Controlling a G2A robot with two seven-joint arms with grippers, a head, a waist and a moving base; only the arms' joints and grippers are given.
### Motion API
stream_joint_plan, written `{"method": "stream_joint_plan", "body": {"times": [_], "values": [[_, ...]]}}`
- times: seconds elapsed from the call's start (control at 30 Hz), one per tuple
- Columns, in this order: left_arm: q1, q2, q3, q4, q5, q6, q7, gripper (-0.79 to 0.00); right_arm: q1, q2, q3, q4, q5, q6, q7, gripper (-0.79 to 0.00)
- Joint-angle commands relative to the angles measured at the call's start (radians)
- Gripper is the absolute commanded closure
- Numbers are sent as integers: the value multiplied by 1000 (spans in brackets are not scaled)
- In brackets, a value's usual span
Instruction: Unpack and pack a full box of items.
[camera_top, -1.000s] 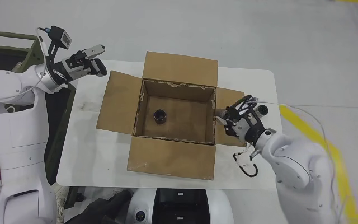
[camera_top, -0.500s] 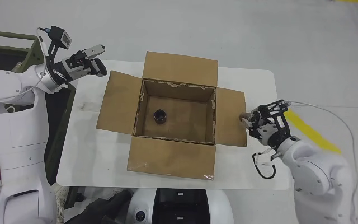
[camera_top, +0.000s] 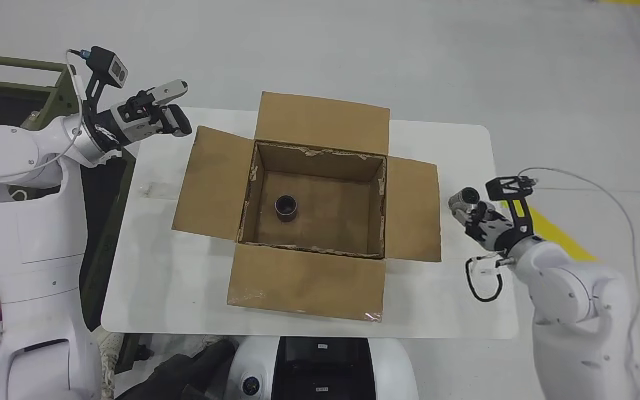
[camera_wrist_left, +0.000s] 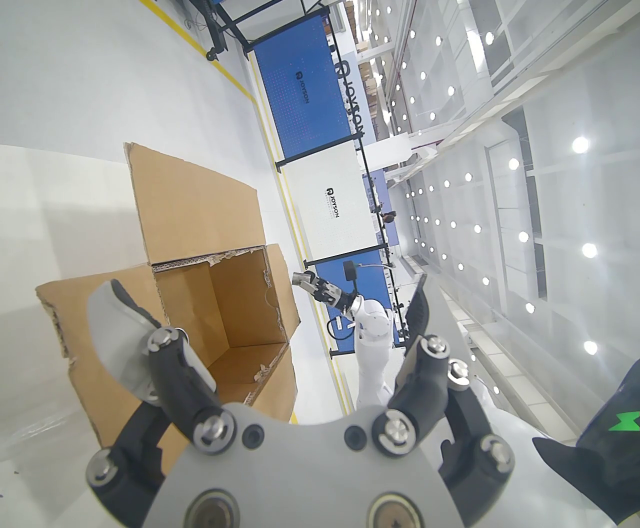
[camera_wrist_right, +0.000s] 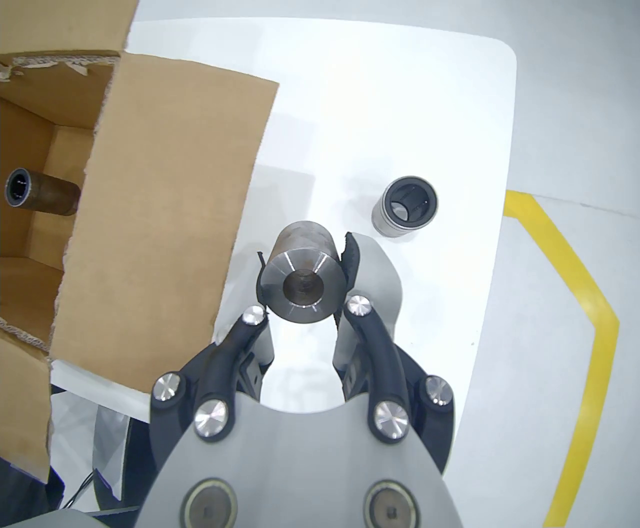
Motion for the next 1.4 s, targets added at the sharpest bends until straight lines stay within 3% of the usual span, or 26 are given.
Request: {"method": "stream_joint_plan", "body": {"times": [0.0,0.3,0.93,1.37], "values": [[0,0,0,0,0,0,0,-785,11,2,-4,22,-5,12,8,0],[0,0,0,0,0,0,0,-785,36,7,-38,89,-44,66,-2,0],[0,0,0,0,0,0,0,-785,28,8,-54,106,-51,62,-49,0],[0,0,0,0,0,0,0,-785,73,16,-71,210,-58,117,-12,0]]}}
